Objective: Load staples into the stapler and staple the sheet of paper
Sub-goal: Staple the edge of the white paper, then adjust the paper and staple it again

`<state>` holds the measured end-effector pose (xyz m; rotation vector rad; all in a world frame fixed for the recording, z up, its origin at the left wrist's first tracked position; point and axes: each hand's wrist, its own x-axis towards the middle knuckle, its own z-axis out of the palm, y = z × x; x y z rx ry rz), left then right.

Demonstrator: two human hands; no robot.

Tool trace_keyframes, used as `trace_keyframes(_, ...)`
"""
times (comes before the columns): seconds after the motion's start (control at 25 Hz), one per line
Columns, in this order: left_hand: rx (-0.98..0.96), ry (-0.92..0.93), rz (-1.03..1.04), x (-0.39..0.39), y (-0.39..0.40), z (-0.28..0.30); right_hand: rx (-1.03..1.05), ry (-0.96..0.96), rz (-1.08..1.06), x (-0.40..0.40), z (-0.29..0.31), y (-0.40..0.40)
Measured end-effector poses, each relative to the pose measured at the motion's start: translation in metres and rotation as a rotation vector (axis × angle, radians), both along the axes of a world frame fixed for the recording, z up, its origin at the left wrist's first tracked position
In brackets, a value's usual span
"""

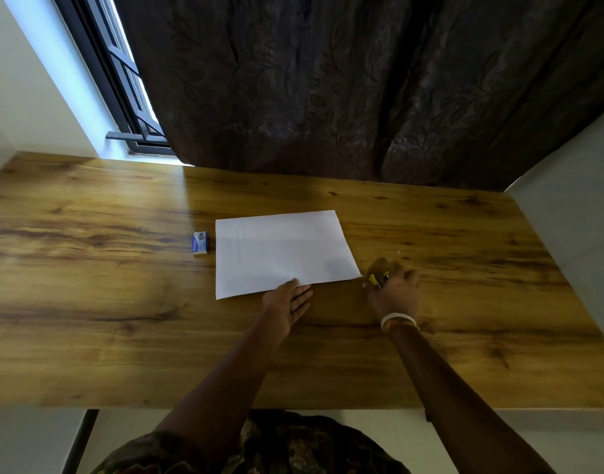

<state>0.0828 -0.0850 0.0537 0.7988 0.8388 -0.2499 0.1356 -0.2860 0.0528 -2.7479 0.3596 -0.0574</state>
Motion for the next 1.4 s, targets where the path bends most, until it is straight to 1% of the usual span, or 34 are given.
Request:
trace_keyframes(0.04, 0.003, 0.005, 0.006, 0.0, -0.001, 0.001, -0.045, -0.099, 0.115, -0.004, 0.0, 0.007)
trace_keyframes(0.08, 0.005, 0.01, 0.01, 0.0, -0.001, 0.001, -0.05, -0.19, 0.28, -0.009, 0.0, 0.017)
trace_keyframes(0.12, 0.006, 0.013, 0.013, 0.0, -0.001, 0.001, -0.036, -0.22, 0.459, -0.012, 0.0, 0.028)
trace_keyframes(0.16, 0.003, 0.015, 0.015, 0.0, -0.001, 0.001, -0.031, -0.205, 0.615, -0.014, 0.0, 0.038)
trace_keyframes(0.2, -0.005, 0.015, 0.017, 0.0, -0.002, 0.0, -0.037, -0.179, 0.727, -0.015, 0.0, 0.047)
trace_keyframes(0.24, -0.017, 0.011, 0.018, -0.001, -0.001, 0.0, -0.051, -0.182, 0.793, -0.014, 0.0, 0.054)
trace_keyframes(0.4, -0.047, -0.024, 0.031, -0.005, 0.004, -0.001, -0.032, -0.301, 0.86, -0.005, 0.001, 0.063)
trace_keyframes(0.48, -0.021, 0.007, 0.039, -0.012, 0.007, -0.003, -0.032, -0.284, 0.878, 0.0, 0.001, 0.064)
trace_keyframes(0.56, 0.061, 0.074, 0.042, -0.021, 0.007, -0.006, -0.004, -0.2, 0.905, 0.004, -0.001, 0.065)
trace_keyframes(0.6, 0.143, 0.098, 0.039, -0.026, 0.005, -0.007, 0.015, -0.14, 0.925, 0.006, -0.002, 0.066)
trace_keyframes(0.64, 0.288, 0.103, 0.013, -0.03, 0.004, -0.007, 0.038, -0.088, 0.937, 0.008, -0.005, 0.066)
trace_keyframes(0.68, 0.517, 0.086, -0.055, -0.034, 0.003, -0.006, 0.068, -0.044, 0.937, 0.009, -0.007, 0.068)
trace_keyframes(0.72, 0.815, 0.037, -0.146, -0.036, 0.004, -0.006, 0.106, -0.005, 0.927, 0.01, -0.009, 0.07)
trace_keyframes(0.76, 1.108, -0.051, -0.225, -0.038, 0.006, -0.004, 0.149, 0.032, 0.911, 0.011, -0.01, 0.071)
trace_keyframes(0.8, 1.346, -0.159, -0.28, -0.037, 0.009, -0.001, 0.191, 0.078, 0.897, 0.014, -0.011, 0.073)
trace_keyframes(0.84, 1.5, -0.239, -0.33, -0.034, 0.014, 0.002, 0.225, 0.142, 0.884, 0.017, -0.011, 0.074)
trace_keyframes(0.88, 1.582, -0.267, -0.396, -0.028, 0.019, 0.003, 0.249, 0.218, 0.87, 0.021, -0.01, 0.075)
trace_keyframes(0.92, 1.614, -0.248, -0.479, -0.022, 0.023, 0.002, 0.269, 0.291, 0.857, 0.026, -0.008, 0.076)
trace_keyframes(1.0, 1.594, -0.153, -0.62, -0.013, 0.028, -0.001, 0.309, 0.384, 0.844, 0.035, -0.005, 0.076)
trace_keyframes(1.12, 1.438, -0.058, -0.641, 0.0, 0.032, -0.007, 0.361, 0.434, 0.822, 0.041, -0.003, 0.074)
trace_keyframes(1.2, 1.33, -0.038, -0.678, 0.009, 0.038, -0.009, 0.392, 0.451, 0.789, 0.045, -0.003, 0.071)
trace_keyframes(1.24, 1.305, -0.04, -0.719, 0.014, 0.041, -0.009, 0.403, 0.46, 0.775, 0.046, -0.003, 0.071)
trace_keyframes(1.32, 1.329, -0.058, -0.812, 0.021, 0.045, -0.009, 0.425, 0.478, 0.746, 0.049, -0.003, 0.071)
trace_keyframes(1.4, 1.365, -0.06, -0.833, 0.025, 0.046, -0.009, 0.448, 0.488, 0.723, 0.051, -0.003, 0.072)
